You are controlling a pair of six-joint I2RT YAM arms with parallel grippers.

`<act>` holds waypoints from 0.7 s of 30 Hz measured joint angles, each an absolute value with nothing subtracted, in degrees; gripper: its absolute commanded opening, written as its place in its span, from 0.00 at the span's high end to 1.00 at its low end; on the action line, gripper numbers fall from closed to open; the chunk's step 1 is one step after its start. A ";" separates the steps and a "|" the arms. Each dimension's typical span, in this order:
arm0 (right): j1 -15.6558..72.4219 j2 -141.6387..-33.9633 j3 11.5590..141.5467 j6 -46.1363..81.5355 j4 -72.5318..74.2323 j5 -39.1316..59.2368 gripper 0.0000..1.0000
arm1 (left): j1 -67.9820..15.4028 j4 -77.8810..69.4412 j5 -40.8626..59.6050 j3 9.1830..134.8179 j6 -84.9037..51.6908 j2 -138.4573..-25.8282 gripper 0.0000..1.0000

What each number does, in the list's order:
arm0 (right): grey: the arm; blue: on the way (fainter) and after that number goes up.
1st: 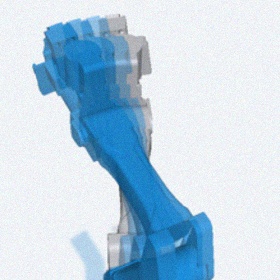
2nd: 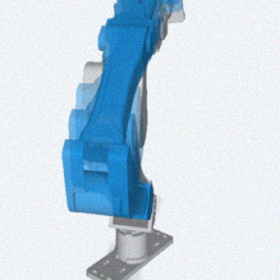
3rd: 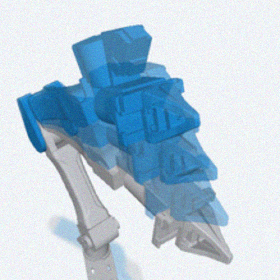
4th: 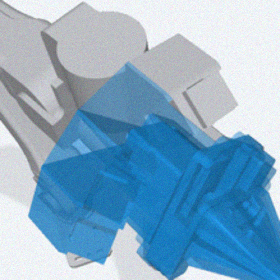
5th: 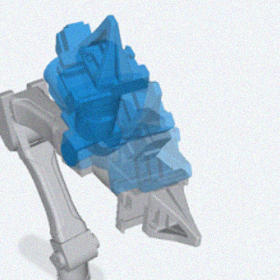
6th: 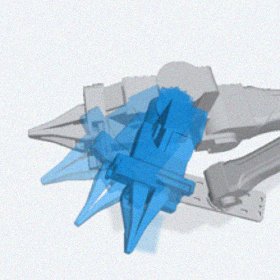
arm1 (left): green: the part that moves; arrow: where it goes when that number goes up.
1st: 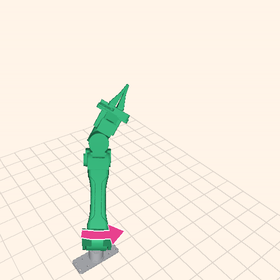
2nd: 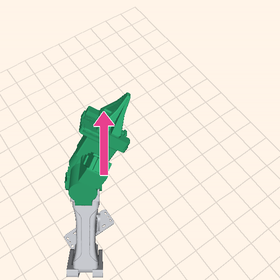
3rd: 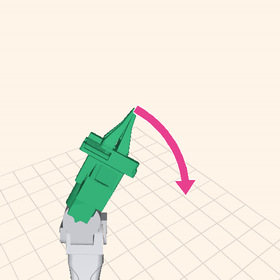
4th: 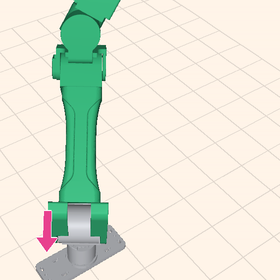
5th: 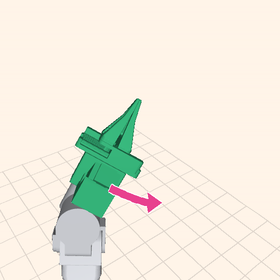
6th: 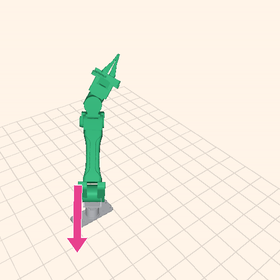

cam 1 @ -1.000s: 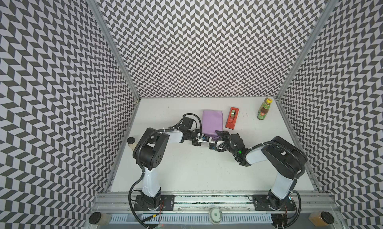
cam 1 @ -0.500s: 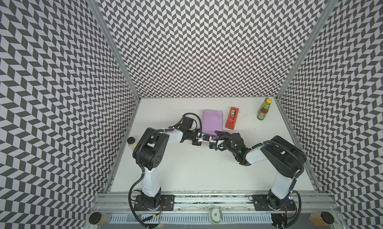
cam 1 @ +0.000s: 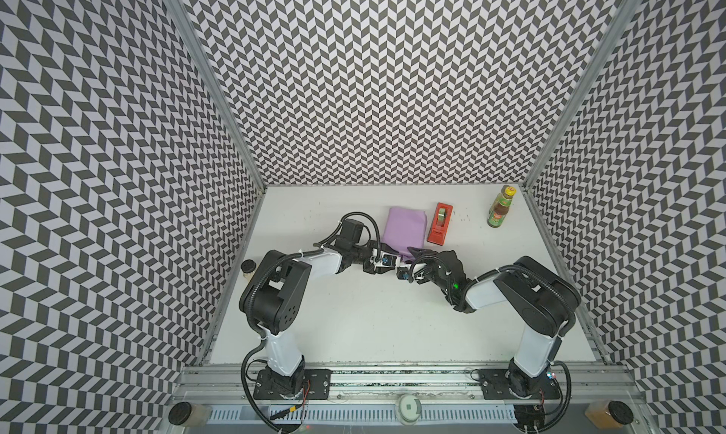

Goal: Wrap the gift box in paper

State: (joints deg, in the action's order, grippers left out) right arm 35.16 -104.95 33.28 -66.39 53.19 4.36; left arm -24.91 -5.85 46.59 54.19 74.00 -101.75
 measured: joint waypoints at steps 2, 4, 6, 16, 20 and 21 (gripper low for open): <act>35.09 -104.95 33.28 -66.39 53.19 4.54 0.51 | -24.73 -8.01 45.98 52.73 74.26 -100.29 0.33; 35.07 -104.97 33.28 -66.39 53.21 4.64 0.52 | -24.71 -10.15 44.97 51.48 74.76 -99.74 0.30; 35.07 -104.97 33.28 -66.39 53.21 4.73 0.52 | -24.71 -12.84 43.33 50.11 75.46 -99.79 0.24; 34.68 -104.99 33.30 -66.39 53.34 5.15 0.53 | -24.97 -26.37 35.86 47.53 77.08 -104.18 0.09; 34.22 -105.01 33.30 -66.41 53.39 5.45 0.53 | -25.02 -30.48 35.16 47.62 76.71 -106.41 0.10; 34.13 -105.03 33.30 -66.41 53.41 5.48 0.53 | -24.99 -31.00 35.18 47.72 76.58 -106.94 0.10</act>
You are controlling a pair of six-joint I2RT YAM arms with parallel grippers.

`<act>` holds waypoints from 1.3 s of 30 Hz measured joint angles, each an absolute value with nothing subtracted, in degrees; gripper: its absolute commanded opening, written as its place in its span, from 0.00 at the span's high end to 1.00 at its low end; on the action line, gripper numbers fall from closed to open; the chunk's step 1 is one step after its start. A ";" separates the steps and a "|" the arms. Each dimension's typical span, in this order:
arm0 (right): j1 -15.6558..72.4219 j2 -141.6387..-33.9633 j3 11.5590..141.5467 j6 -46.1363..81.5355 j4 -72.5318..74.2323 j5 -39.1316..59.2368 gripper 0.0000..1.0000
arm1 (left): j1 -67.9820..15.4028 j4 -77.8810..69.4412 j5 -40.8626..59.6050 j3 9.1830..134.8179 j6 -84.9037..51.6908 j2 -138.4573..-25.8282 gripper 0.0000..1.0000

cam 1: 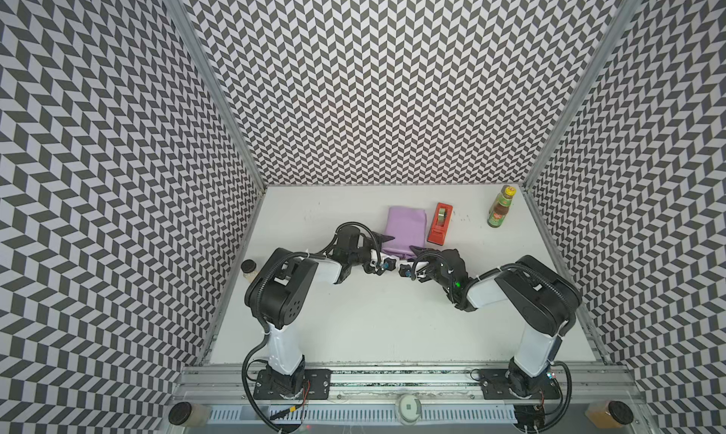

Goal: Wrap the gift box in paper

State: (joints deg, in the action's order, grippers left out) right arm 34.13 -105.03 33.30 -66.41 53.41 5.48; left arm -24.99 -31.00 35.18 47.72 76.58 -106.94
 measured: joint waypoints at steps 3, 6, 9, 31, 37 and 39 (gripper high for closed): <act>33.82 -105.06 33.28 -66.39 53.45 5.61 0.53 | -24.97 -31.79 35.27 48.21 76.14 -107.90 0.12; 33.58 -105.06 33.30 -66.35 53.49 5.61 0.53 | -24.97 -32.45 35.40 48.97 75.61 -108.71 0.15; 33.43 -105.10 33.30 -66.26 53.60 5.56 0.53 | -24.97 -33.08 35.64 49.54 74.85 -109.65 0.21; 33.17 -103.79 31.07 -62.85 55.48 7.88 0.24 | -25.52 -34.44 35.42 51.99 73.54 -112.29 0.50; 31.00 -100.44 30.48 -59.53 55.68 11.35 0.19 | -25.52 -34.44 35.42 52.10 73.56 -112.29 0.50; 29.85 -100.16 30.85 -58.81 54.92 12.51 0.19 | -25.52 -34.44 35.42 52.10 73.56 -112.29 0.50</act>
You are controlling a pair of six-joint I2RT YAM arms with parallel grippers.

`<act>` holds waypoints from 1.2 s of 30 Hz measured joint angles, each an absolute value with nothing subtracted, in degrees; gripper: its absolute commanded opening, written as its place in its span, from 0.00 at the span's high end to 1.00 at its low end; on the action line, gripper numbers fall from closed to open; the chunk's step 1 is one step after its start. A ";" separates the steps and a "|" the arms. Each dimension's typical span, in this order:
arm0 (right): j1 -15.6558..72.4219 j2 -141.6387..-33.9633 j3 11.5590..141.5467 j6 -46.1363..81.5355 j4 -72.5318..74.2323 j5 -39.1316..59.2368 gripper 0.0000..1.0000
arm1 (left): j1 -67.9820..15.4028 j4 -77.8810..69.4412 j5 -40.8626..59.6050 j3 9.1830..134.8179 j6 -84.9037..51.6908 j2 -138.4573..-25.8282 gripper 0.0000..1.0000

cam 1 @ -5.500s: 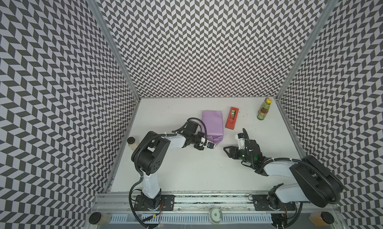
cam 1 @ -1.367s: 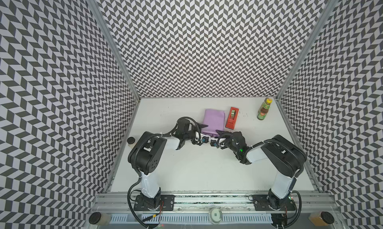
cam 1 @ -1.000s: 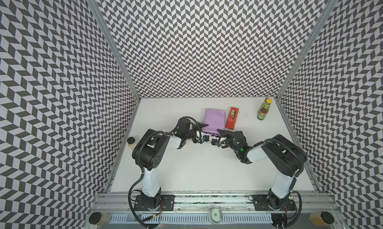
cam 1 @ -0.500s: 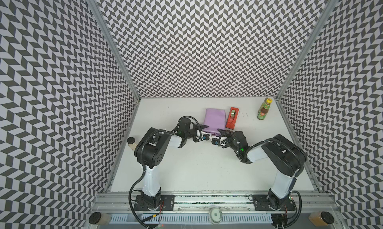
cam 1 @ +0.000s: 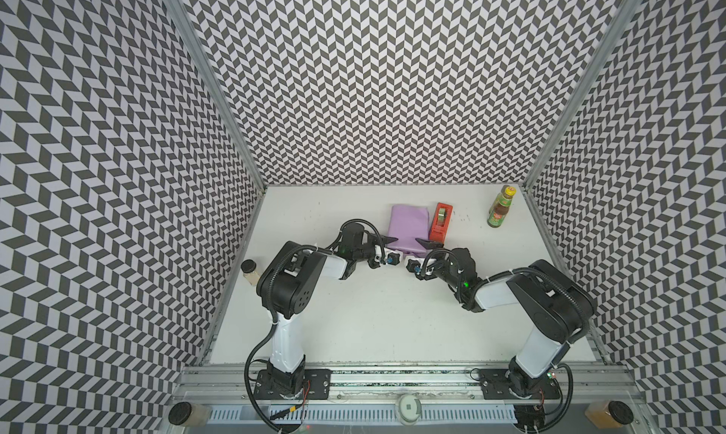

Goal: Wrap the gift box in paper

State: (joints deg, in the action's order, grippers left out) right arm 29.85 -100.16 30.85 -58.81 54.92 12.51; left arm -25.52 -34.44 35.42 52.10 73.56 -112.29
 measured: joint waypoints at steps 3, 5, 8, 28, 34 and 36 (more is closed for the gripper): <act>28.82 -100.16 32.58 -58.19 51.83 14.13 0.19 | -25.52 -34.44 35.42 52.10 73.56 -112.29 0.50; 28.47 -100.20 33.78 -57.98 50.22 14.98 0.20 | -25.52 -34.46 35.42 52.10 73.56 -112.29 0.50; 28.42 -100.75 35.81 -57.93 48.45 15.81 0.21 | -25.52 -34.44 35.42 52.10 73.58 -112.29 0.51; 26.63 -105.47 41.21 -60.75 41.25 17.85 0.50 | -25.47 -32.84 36.58 52.34 72.79 -112.29 0.31; 26.28 -105.47 42.17 -61.30 39.86 18.83 0.52 | -25.50 -31.46 37.41 52.95 70.65 -112.29 0.24; 26.11 -105.47 42.33 -61.30 39.55 19.29 0.53 | -25.50 -31.64 37.39 53.30 69.52 -112.29 0.24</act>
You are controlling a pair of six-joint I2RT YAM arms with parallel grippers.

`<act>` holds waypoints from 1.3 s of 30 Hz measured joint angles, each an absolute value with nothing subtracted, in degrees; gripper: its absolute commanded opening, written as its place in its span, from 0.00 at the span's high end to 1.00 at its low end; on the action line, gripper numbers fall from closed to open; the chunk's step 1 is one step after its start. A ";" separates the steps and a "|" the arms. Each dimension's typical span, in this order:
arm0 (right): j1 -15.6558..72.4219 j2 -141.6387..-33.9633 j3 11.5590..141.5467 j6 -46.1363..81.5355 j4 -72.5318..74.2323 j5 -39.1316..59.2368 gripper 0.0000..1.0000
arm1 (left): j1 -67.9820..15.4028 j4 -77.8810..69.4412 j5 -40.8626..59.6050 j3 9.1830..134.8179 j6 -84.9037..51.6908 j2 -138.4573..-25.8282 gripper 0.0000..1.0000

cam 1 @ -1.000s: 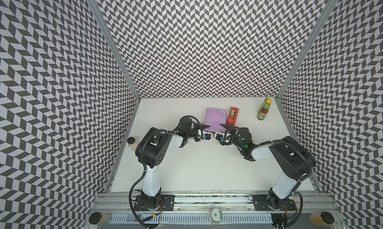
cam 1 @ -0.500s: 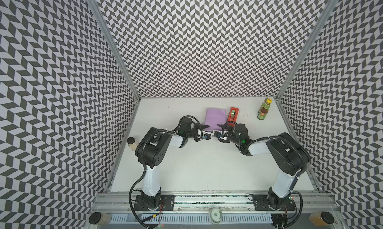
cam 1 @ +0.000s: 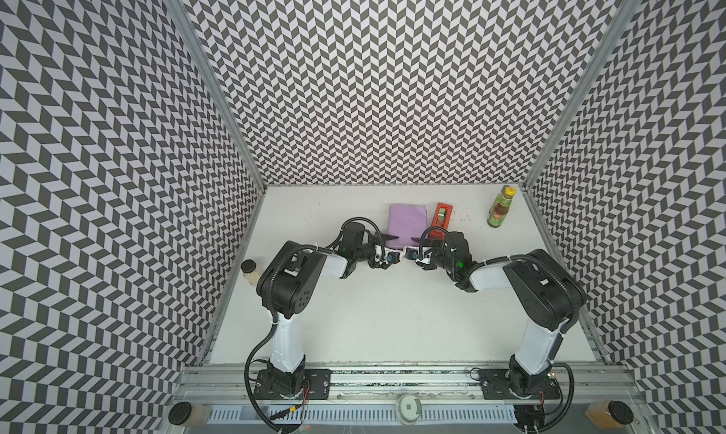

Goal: Wrap the gift box in paper

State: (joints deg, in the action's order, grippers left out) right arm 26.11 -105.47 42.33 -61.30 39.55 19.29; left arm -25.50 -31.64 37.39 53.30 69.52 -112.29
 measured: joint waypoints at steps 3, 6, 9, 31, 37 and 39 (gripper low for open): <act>26.04 -105.47 42.50 -61.28 39.22 19.68 0.53 | -25.50 -32.56 37.32 53.63 67.70 -112.29 0.28; 26.00 -105.47 42.59 -61.28 39.07 20.05 0.53 | -25.47 -33.10 37.32 54.43 66.28 -112.79 0.33; 25.74 -105.47 42.59 -61.30 39.00 20.40 0.53 | -25.45 -33.89 37.36 55.20 65.60 -114.02 0.37; 25.17 -104.14 40.97 -59.46 39.11 21.32 0.35 | -25.12 -38.65 39.29 55.44 66.57 -116.57 0.56; 24.18 -96.49 36.51 -55.11 39.40 22.72 0.26 | -25.12 -38.68 39.24 55.44 67.66 -116.64 0.56; 23.77 -93.21 35.29 -52.71 39.22 23.14 0.26 | -25.12 -38.72 39.11 55.44 68.07 -116.66 0.57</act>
State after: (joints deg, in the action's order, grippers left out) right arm 23.77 -93.21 35.29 -52.71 39.22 23.14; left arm -25.12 -38.72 39.11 55.44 68.07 -116.66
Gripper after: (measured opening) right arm 0.736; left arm 0.439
